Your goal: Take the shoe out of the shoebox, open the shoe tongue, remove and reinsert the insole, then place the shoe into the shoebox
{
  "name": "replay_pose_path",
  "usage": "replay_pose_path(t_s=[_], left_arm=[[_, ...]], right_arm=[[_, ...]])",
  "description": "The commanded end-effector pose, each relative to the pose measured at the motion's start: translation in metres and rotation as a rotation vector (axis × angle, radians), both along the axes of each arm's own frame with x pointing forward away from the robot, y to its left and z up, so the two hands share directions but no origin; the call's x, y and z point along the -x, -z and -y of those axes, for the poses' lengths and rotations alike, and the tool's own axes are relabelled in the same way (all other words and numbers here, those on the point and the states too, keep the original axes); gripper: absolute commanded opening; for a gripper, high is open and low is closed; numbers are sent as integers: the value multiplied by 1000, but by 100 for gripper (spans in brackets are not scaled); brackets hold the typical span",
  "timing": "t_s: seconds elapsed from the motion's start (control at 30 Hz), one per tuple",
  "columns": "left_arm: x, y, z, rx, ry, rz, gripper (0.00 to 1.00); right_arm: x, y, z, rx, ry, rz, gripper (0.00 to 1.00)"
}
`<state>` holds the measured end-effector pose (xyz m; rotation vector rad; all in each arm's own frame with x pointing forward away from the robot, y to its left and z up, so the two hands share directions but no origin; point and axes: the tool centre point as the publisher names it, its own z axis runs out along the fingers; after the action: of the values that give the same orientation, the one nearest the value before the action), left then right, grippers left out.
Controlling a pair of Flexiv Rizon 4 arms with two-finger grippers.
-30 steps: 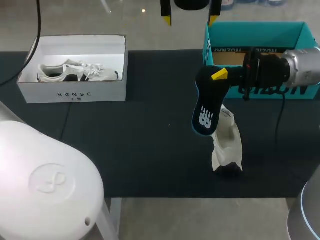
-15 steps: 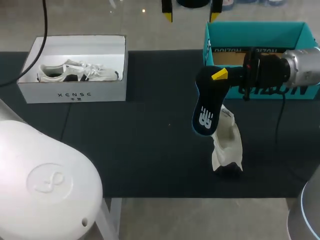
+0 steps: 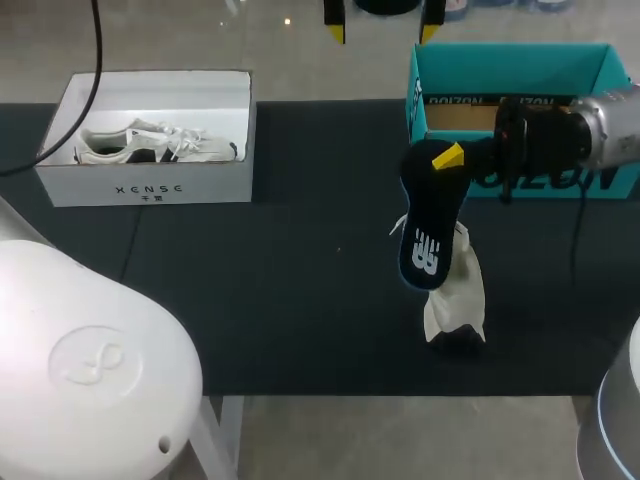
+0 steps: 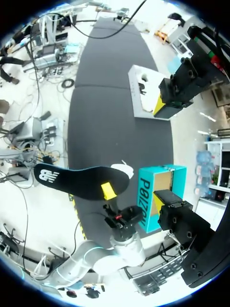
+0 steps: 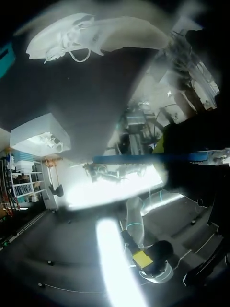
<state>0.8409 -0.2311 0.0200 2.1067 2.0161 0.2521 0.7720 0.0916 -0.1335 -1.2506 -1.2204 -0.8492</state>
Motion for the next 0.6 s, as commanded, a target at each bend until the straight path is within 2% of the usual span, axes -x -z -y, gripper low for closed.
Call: replay_pose_path(t_s=[0.03,0.53,0.57,0.6], left_arm=[[0,0,-1,0,1,2,100],[0,0,-1,0,1,2,100],[2,-7,-3,112,15,-33,100],[5,-14,-7,270,54,-81,100]], right_arm=[[-3,1,-15,32,-29,3,0],[-4,1,-17,48,-22,-1,0],[-4,1,-17,48,-22,-1,0],[-4,1,-17,48,-22,-1,0]])
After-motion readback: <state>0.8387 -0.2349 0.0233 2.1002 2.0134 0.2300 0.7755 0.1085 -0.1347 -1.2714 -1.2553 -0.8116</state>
